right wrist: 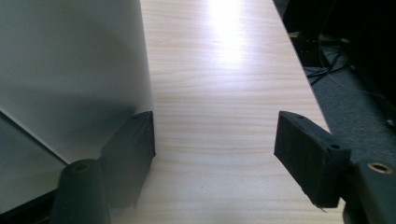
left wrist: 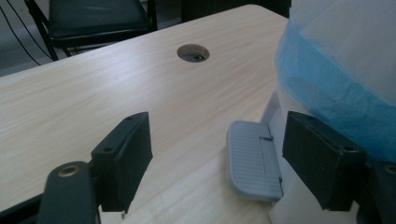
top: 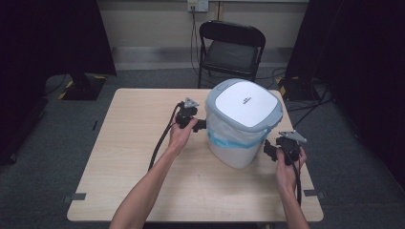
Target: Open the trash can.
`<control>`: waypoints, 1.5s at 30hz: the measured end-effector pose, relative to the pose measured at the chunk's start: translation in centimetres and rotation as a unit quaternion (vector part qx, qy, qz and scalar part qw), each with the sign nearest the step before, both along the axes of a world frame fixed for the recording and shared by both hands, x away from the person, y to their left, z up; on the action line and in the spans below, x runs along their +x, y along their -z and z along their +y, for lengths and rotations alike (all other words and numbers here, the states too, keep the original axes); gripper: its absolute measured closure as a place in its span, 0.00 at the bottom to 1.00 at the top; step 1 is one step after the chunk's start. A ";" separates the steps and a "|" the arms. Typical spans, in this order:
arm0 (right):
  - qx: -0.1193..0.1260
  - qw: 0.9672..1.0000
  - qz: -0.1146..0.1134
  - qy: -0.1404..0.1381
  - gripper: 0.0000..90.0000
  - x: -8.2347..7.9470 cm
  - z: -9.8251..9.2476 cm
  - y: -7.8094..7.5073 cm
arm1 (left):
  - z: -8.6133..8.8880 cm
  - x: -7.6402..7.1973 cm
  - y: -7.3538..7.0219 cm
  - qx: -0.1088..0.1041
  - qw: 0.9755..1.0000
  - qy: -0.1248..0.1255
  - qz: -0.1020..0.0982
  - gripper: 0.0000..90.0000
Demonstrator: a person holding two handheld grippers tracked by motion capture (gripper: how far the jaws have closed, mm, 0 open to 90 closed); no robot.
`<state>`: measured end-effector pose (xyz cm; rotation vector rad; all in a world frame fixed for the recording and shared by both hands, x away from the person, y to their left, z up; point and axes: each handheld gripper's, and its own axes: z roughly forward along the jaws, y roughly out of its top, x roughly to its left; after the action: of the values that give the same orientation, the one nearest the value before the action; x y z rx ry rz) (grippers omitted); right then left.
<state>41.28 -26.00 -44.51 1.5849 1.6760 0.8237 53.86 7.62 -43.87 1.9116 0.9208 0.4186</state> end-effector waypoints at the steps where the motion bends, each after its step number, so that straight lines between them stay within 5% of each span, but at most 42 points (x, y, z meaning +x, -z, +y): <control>1: 0.003 1.000 0.000 -0.001 0.36 0.0 0.0 0.0 | 0.0 0.0 0.0 -0.005 1.000 0.009 -0.001 0.34; 3: 0.011 1.000 0.002 -0.009 0.42 0.0 -0.1 0.0 | -0.1 -0.2 -0.1 -0.012 0.999 0.038 -0.004 0.52; 8: 0.014 0.999 0.002 -0.032 0.55 0.0 0.0 -0.1 | -0.2 -0.6 -0.1 -0.017 0.998 0.056 -0.008 0.70; 9: 0.016 0.999 0.002 -0.036 0.60 -0.1 0.1 -0.1 | -0.2 -0.8 -0.3 -0.005 0.998 0.066 -0.013 0.73; 13: 0.013 0.999 -0.002 -0.045 0.65 -0.3 0.5 -0.2 | 0.2 -1.6 -0.8 0.024 0.996 0.083 -0.017 0.73; 19: 0.010 0.997 -0.005 -0.074 0.70 -1.1 1.0 -0.7 | 1.2 -3.0 -0.6 0.012 0.996 0.090 -0.017 0.73; 29: 0.006 0.994 -0.004 -0.111 0.75 -1.9 1.5 -1.0 | 2.0 -5.2 -0.8 0.026 0.995 0.096 -0.025 0.79; 32: 0.016 0.989 -0.003 -0.144 0.68 -2.5 1.5 -1.1 | 2.2 -6.2 -0.8 0.025 0.994 0.100 -0.026 0.80; 33: -0.008 0.991 -0.007 -0.134 0.60 -2.8 1.6 -1.2 | 2.7 -6.8 -0.7 0.032 0.993 0.104 -0.038 0.74; 35: -0.029 0.991 -0.009 -0.127 0.61 -2.9 2.0 -1.3 | 3.4 -6.5 -0.4 0.016 0.995 0.097 -0.029 0.58; 40: -0.006 0.994 -0.006 -0.113 0.33 -2.3 0.9 -1.1 | 3.4 -5.2 -0.4 0.018 0.998 0.062 -0.013 0.50; 43: 0.003 0.994 -0.006 -0.105 0.32 -1.7 0.6 -1.0 | 3.4 -4.0 -0.4 0.024 0.999 0.035 -0.010 0.48; 45: -0.001 0.995 -0.004 -0.096 0.30 -1.4 0.8 -0.8 | 3.3 -3.4 -0.3 0.003 1.000 0.017 -0.008 0.47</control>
<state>39.92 -25.24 -43.66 1.4325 1.8432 0.9235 50.42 10.96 -43.53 1.9246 0.8766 0.4174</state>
